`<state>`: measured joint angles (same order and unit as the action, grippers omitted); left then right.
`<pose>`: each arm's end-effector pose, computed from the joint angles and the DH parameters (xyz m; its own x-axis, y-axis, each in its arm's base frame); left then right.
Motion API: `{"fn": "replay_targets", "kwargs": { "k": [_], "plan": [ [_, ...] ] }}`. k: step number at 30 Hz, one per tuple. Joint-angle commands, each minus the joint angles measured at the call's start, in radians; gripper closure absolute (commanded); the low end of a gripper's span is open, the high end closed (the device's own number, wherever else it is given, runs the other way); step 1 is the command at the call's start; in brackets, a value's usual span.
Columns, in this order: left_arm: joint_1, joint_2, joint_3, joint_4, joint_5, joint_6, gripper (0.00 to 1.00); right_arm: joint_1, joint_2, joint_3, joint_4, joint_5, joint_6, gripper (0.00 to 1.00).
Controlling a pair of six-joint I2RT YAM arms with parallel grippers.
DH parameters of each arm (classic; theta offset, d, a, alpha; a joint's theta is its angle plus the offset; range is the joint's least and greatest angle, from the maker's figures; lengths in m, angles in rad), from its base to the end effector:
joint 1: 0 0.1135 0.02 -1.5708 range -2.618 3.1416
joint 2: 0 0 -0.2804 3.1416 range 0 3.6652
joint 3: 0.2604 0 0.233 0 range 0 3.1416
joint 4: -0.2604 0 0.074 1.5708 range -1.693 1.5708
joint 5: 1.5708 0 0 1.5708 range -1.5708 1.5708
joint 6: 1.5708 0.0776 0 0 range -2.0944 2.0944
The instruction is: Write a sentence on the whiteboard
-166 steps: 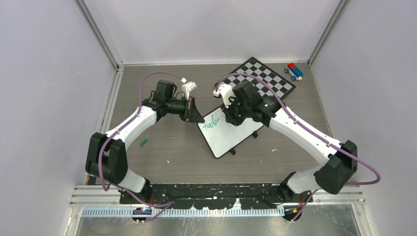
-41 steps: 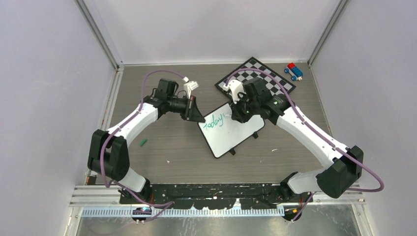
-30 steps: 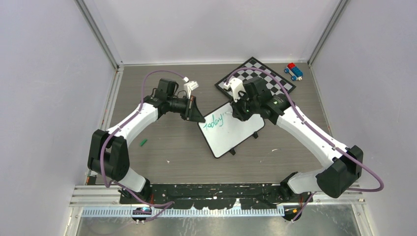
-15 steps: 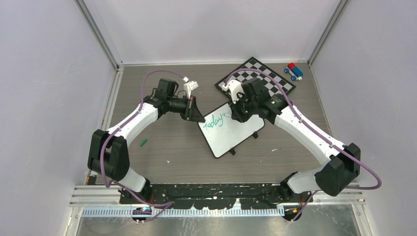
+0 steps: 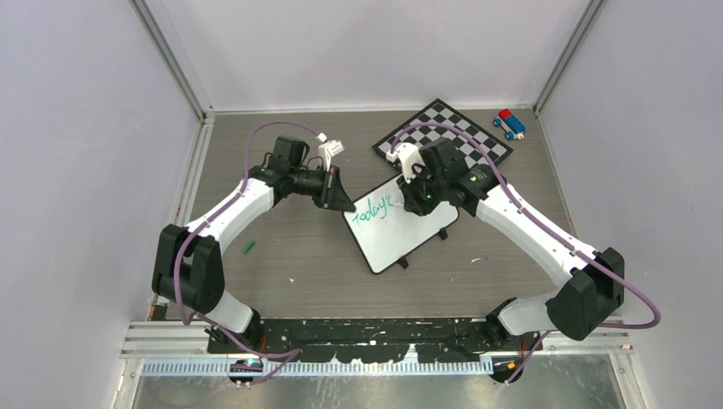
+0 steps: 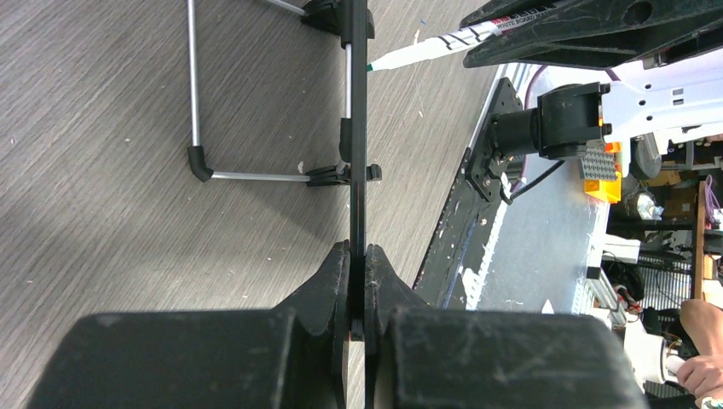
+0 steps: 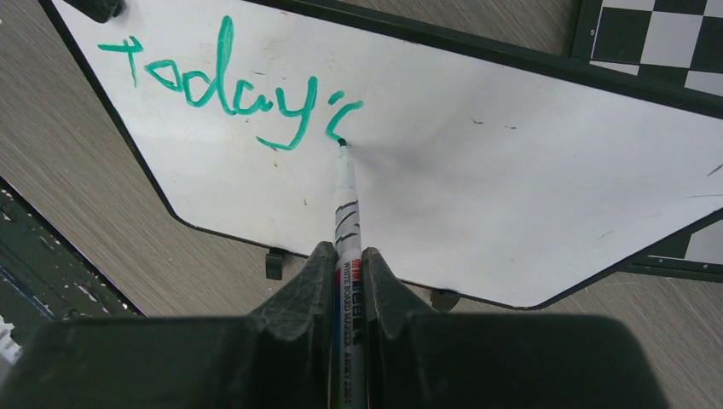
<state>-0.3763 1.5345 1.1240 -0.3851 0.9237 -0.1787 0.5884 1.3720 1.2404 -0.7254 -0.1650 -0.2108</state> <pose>0.2793 -0.1769 0.2726 -0.7854 0.1951 -0.5874 0.6110 0.3965 -0.6852 0.2377 0.1739 0.3045 -0.4816 -0.5694 -0.6662 -0.7544 0.6562 -0.0156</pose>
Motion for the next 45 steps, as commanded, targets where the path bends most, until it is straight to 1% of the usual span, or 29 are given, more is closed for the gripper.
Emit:
{"fn": "replay_targets", "kwargs": {
  "k": [1, 5, 14, 18, 25, 28, 32, 36, 38, 40, 43, 45],
  "plan": [
    [-0.018, 0.011, 0.001, 0.002, -0.008, 0.017, 1.00, -0.014, -0.012, -0.011, 0.059, 0.065, -0.001, 1.00],
    [-0.018, 0.014, 0.005, -0.004, -0.009, 0.022, 1.00, -0.014, -0.019, -0.019, 0.044, 0.048, -0.001, 1.00],
    [-0.018, 0.040, 0.031, -0.029, -0.008, 0.042, 1.00, 0.004, 0.002, -0.012, 0.009, -0.080, 0.003, 1.00],
    [-0.018, 0.044, 0.041, -0.055, -0.018, 0.068, 1.00, 0.003, -0.019, 0.010, -0.002, -0.152, 0.004, 1.00],
    [-0.018, 0.093, 0.113, -0.175, -0.028, 0.170, 1.00, -0.047, -0.037, 0.030, -0.026, -0.301, 0.028, 1.00],
    [-0.018, 0.132, 0.175, -0.254, -0.029, 0.273, 1.00, -0.095, -0.041, 0.021, -0.025, -0.355, 0.047, 1.00],
    [-0.019, 0.194, 0.281, -0.372, -0.032, 0.367, 1.00, -0.124, -0.046, 0.012, -0.023, -0.379, 0.053, 1.00],
    [-0.019, 0.235, 0.341, -0.420, -0.030, 0.400, 1.00, -0.155, -0.059, 0.006, -0.004, -0.392, 0.099, 1.00],
    [-0.019, 0.238, 0.343, -0.415, -0.030, 0.392, 0.95, -0.160, -0.066, -0.003, 0.018, -0.361, 0.131, 1.00],
    [-0.019, 0.233, 0.336, -0.398, -0.027, 0.371, 0.87, -0.168, -0.074, -0.015, 0.043, -0.335, 0.159, 1.00],
    [-0.019, 0.211, 0.313, -0.367, -0.019, 0.341, 0.74, -0.190, -0.082, -0.022, 0.047, -0.347, 0.151, 1.00],
    [-0.019, 0.196, 0.293, -0.331, -0.012, 0.320, 0.68, -0.209, -0.083, -0.019, 0.034, -0.363, 0.128, 1.00]
  ]
}}
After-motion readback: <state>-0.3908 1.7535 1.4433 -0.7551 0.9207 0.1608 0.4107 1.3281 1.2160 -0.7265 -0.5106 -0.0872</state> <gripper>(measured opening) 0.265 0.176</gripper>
